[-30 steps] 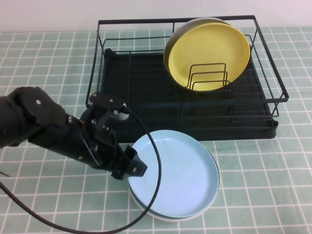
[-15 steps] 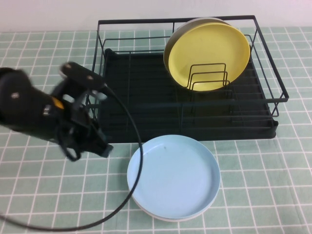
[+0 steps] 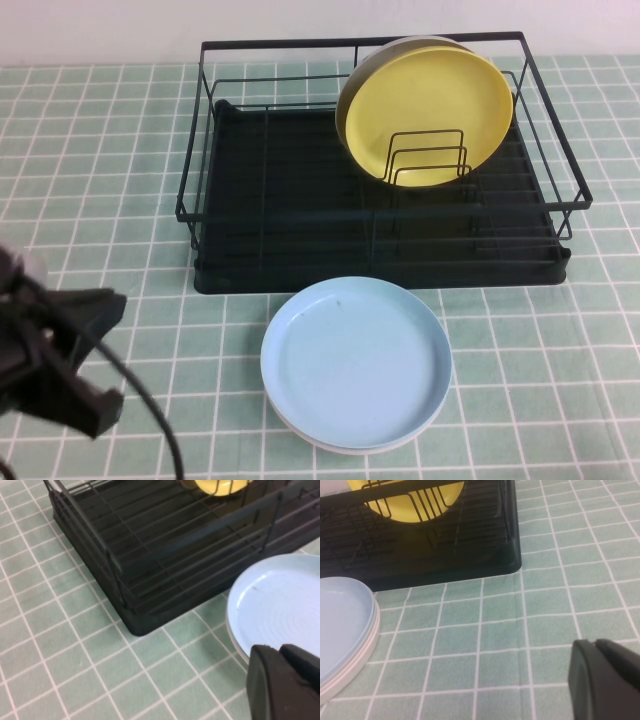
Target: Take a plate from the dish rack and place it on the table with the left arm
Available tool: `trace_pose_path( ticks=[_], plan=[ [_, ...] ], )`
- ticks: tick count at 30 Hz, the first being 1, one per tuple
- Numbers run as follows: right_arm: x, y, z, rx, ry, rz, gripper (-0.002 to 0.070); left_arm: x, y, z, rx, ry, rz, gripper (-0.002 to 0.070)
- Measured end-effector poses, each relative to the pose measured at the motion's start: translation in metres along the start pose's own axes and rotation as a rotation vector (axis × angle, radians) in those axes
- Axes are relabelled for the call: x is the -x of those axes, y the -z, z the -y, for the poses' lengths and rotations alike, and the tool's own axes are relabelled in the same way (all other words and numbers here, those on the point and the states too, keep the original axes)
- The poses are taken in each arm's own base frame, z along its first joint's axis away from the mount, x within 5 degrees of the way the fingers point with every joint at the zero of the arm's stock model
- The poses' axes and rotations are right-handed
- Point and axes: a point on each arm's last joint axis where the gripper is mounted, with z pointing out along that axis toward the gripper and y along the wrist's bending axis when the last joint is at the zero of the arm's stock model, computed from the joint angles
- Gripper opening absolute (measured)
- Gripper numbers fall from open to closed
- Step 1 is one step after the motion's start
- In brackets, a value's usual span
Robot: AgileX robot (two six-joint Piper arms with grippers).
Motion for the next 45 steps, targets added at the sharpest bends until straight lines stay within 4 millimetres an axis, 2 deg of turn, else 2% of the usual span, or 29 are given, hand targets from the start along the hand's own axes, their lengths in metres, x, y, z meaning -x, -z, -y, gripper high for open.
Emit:
trace_pose_path(
  ticks=[3, 11, 14, 17, 23, 25, 28, 31, 35, 39, 45],
  plan=[
    [0.000, 0.000, 0.000, 0.000, 0.000, 0.000, -0.0018, -0.006, 0.007, 0.003, -0.003, -0.002, 0.002, 0.0000],
    [0.000, 0.000, 0.000, 0.000, 0.000, 0.000, -0.0018, -0.013, 0.006, 0.003, -0.004, -0.018, -0.034, 0.0000],
    [0.000, 0.000, 0.000, 0.000, 0.000, 0.000, -0.0018, -0.022, 0.006, 0.007, -0.018, 0.013, -0.036, -0.0001],
    [0.000, 0.000, 0.000, 0.000, 0.000, 0.000, -0.0018, -0.040, 0.007, 0.011, -0.005, 0.034, 0.000, -0.0001],
    [0.000, 0.000, 0.000, 0.000, 0.000, 0.000, -0.0018, -0.092, 0.009, 0.018, 0.114, 0.061, 0.231, -0.0001],
    [0.000, 0.000, 0.000, 0.000, 0.000, 0.000, -0.0018, -0.116, 0.010, 0.022, 0.147, 0.085, 0.303, -0.0001],
    [0.000, 0.000, 0.000, 0.000, 0.000, 0.000, -0.0018, -0.135, 0.014, 0.027, 0.177, 0.078, 0.390, -0.0001],
    [0.000, 0.000, 0.000, 0.000, 0.000, 0.000, -0.0018, -0.143, 0.020, 0.027, 0.226, 0.010, 0.390, -0.0001],
    [0.000, 0.000, 0.000, 0.000, 0.000, 0.000, -0.0018, -0.153, 0.024, 0.024, 0.333, -0.114, 0.296, -0.0001],
    [0.000, 0.000, 0.000, 0.000, 0.000, 0.000, -0.0018, -0.161, 0.023, 0.022, 0.374, -0.058, 0.216, -0.0001],
    [0.000, 0.000, 0.000, 0.000, 0.000, 0.000, -0.0018, -0.163, 0.022, 0.023, 0.362, 0.027, 0.205, -0.0001]
  ],
)
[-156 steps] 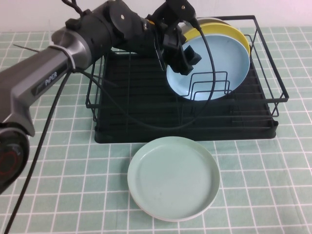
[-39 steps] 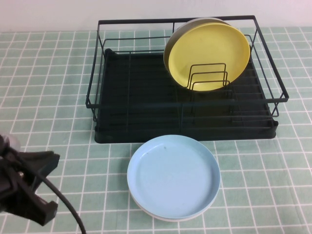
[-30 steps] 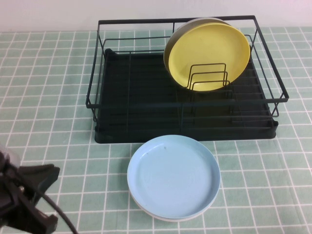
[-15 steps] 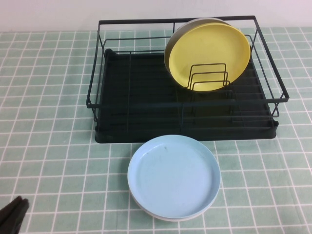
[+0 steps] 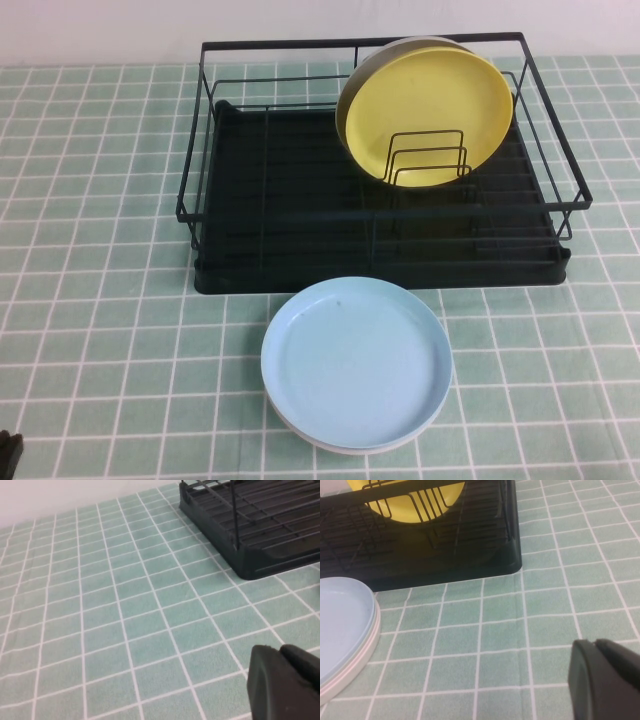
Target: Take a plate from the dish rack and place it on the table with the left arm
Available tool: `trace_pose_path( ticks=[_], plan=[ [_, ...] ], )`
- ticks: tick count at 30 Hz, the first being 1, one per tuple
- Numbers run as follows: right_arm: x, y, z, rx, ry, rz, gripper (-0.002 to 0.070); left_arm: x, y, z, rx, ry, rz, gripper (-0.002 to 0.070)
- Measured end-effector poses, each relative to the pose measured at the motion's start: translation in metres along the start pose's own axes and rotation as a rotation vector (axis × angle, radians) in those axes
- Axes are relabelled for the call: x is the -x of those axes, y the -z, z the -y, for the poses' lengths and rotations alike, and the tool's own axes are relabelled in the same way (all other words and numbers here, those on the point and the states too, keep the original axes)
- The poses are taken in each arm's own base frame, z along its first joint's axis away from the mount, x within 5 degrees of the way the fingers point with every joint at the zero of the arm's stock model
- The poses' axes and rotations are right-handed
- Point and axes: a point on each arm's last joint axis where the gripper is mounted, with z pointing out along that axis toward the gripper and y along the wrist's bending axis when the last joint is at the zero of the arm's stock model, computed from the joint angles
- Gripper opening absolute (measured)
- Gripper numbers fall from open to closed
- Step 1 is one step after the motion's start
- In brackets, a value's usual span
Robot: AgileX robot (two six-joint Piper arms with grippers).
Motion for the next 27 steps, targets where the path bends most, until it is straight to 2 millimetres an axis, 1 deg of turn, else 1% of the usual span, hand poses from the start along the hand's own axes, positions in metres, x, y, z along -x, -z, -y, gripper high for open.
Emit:
trace_pose_path(
  ticks=[7, 11, 16, 27],
  plan=[
    [0.0000, 0.0000, 0.0000, 0.000, 0.000, 0.000, -0.0018, -0.0052, 0.0002, -0.0011, 0.032, 0.024, -0.063, -0.0001],
    [0.0000, 0.0000, 0.0000, 0.000, 0.000, 0.000, -0.0018, -0.0055, 0.0002, -0.0018, 0.050, 0.049, -0.067, -0.0001],
    [0.0000, 0.0000, 0.0000, 0.000, 0.000, 0.000, -0.0018, -0.0048, 0.0001, -0.0003, 0.035, 0.138, -0.060, -0.0001],
    [0.0000, 0.0000, 0.0000, 0.000, 0.000, 0.000, -0.0018, -0.0048, 0.0001, 0.0001, 0.031, 0.161, -0.059, -0.0001]
  ],
)
